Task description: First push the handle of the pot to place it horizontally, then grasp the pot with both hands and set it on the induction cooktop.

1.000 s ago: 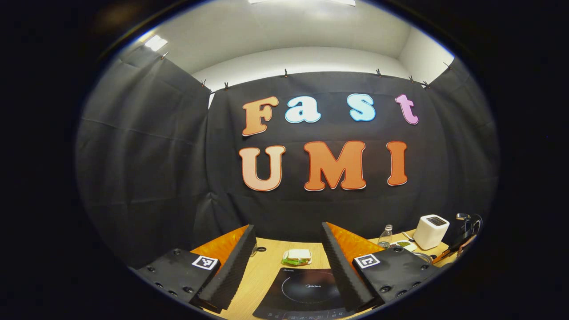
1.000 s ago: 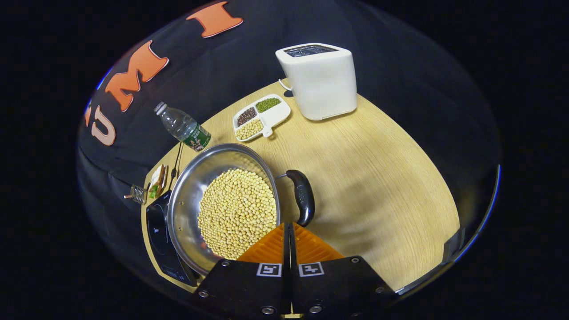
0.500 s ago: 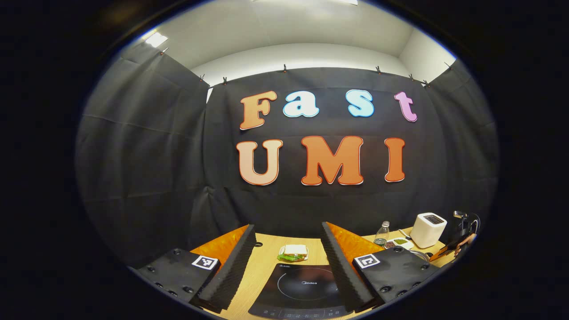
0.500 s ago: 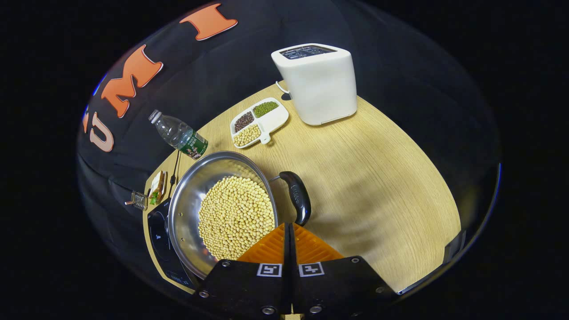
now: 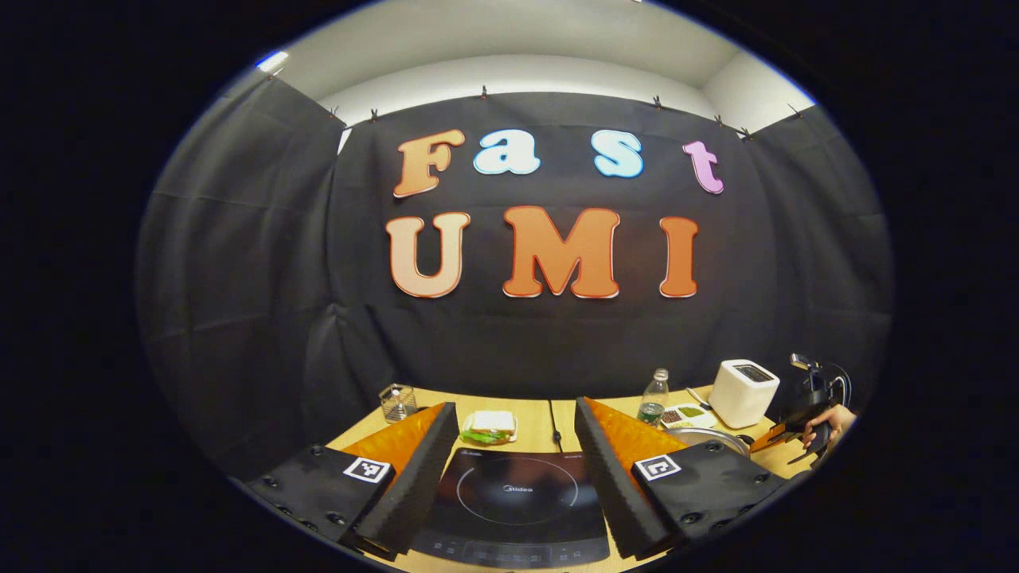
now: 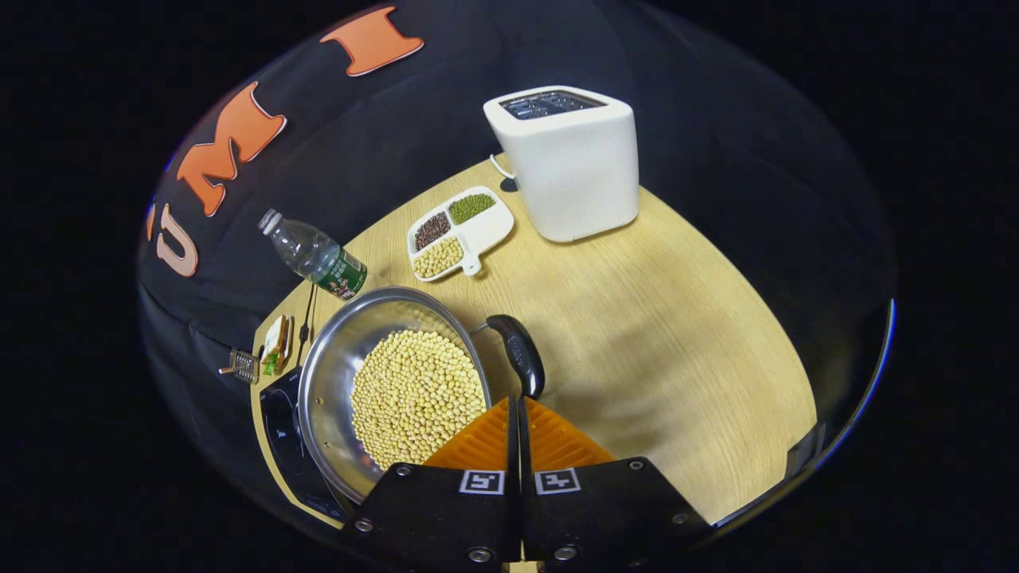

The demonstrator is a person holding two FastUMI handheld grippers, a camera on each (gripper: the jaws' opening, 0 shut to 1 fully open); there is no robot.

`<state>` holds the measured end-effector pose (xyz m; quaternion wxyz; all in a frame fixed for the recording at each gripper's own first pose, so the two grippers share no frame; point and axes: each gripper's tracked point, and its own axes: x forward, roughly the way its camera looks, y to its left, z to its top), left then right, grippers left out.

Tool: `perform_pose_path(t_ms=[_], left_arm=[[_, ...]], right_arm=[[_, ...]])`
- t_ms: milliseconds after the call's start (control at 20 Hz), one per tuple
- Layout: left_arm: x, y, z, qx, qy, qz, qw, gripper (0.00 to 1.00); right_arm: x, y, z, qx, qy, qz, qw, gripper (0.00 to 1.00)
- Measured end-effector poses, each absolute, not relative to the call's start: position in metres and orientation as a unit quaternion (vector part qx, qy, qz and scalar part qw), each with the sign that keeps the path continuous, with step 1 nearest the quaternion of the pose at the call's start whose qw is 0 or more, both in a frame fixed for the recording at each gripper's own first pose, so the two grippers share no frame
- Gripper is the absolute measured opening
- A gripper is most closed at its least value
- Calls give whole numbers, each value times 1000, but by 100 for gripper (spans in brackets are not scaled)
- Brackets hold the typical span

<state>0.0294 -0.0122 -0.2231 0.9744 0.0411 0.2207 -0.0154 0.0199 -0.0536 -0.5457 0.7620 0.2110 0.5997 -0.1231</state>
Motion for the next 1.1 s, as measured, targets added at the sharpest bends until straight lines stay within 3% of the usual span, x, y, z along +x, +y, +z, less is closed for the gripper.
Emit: perform_pose_path(t_ms=[200, 250, 300, 350, 400, 500, 600, 700, 900, 1100], left_arm=[[34, -42, -273, 40, 291, -42, 955, 99], [32, -51, -286, 40, 309, -52, 949, 96], [32, -61, -299, 40, 325, -63, 943, 99], [32, -71, -310, 40, 339, -73, 937, 93], [30, -81, -324, 40, 354, -83, 931, 99], [30, -100, -347, 32, 386, -102, 916, 96], [27, -121, -369, 27, 413, -126, 902, 96], [23, -138, -394, 31, 443, -148, 884, 96], [22, -150, -436, 27, 491, -144, 859, 96], [31, -161, -465, 23, 519, -148, 841, 96]], right_arm=[[29, -61, -521, 186, 580, -111, 785, 1], [31, -60, -516, 181, 575, -105, 791, 4], [35, -58, -508, 182, 568, -97, 797, 9], [39, -54, -504, 184, 562, -88, 802, 12], [41, -49, -500, 181, 560, -79, 805, 19], [42, -45, -499, 162, 558, -66, 811, 22], [44, -42, -499, 151, 557, -53, 815, 44], [45, -40, -501, 145, 557, -47, 817, 55], [47, -42, -511, 123, 557, -42, 820, 71], [52, -41, -520, 131, 566, -37, 813, 81]])
